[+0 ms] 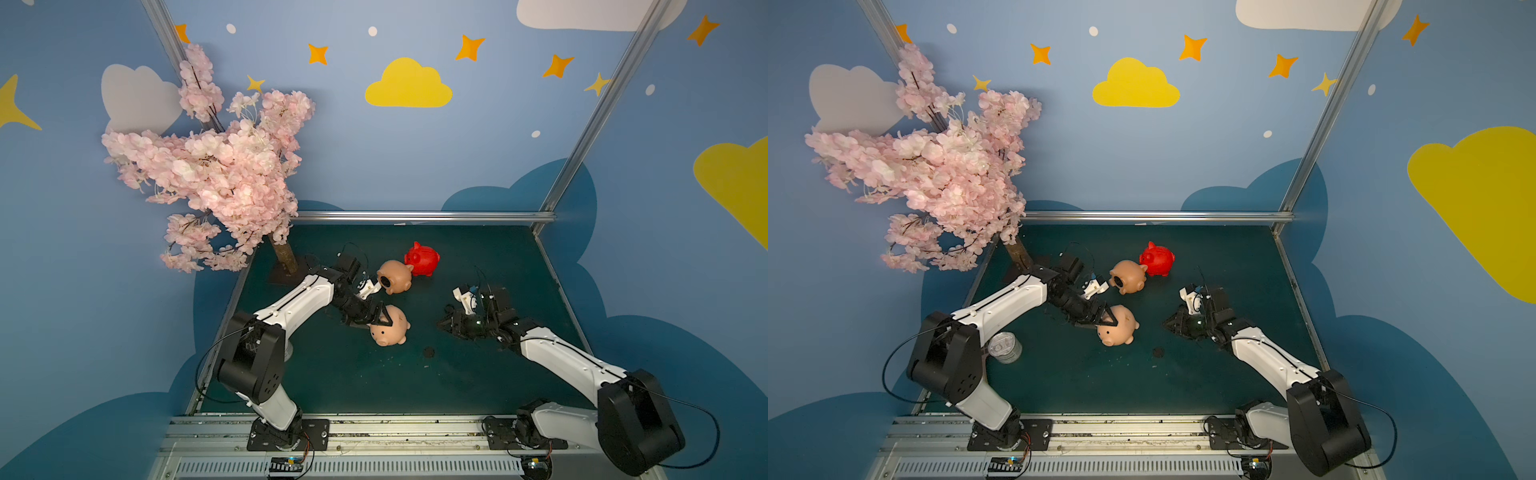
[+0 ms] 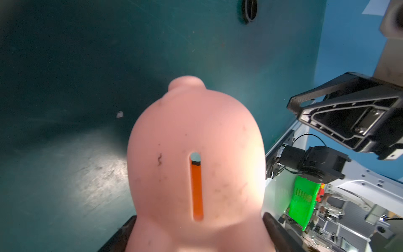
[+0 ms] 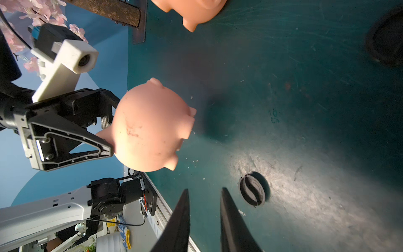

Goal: Close piggy banks
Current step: Turn over the piggy bank at the center of the board.

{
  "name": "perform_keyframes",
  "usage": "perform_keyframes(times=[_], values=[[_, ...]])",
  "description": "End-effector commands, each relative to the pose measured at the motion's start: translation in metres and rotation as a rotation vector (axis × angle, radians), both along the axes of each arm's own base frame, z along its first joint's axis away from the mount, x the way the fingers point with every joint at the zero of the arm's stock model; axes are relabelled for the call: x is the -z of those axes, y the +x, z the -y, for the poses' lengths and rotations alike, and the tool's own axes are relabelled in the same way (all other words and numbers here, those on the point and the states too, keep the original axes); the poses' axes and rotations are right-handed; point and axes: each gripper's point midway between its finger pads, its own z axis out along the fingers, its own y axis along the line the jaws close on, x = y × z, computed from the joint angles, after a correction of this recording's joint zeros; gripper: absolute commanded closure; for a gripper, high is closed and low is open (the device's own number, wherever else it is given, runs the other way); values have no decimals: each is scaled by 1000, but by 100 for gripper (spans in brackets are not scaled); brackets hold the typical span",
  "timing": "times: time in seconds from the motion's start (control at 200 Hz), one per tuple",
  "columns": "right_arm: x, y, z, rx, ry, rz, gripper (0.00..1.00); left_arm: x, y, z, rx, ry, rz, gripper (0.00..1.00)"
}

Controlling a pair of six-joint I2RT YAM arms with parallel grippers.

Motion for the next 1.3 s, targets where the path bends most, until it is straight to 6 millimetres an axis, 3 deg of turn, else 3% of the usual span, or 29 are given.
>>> perform_keyframes(times=[0.0,0.42,0.656,0.671,0.726,1.296], values=[[2,-1,4,3,-28,-3,75,-15,13,19,0,-148,23,23],[7,8,39,121,-204,16,75,11,21,16,-40,-184,-30,23],[15,6,43,125,-229,-11,75,20,22,10,-53,-179,-51,23],[6,12,41,129,-219,9,75,20,22,10,-54,-180,-52,23],[5,13,40,129,-216,11,75,21,22,9,-61,-173,-55,22],[10,19,36,101,-228,-12,75,37,27,-6,-89,-52,-52,8]])
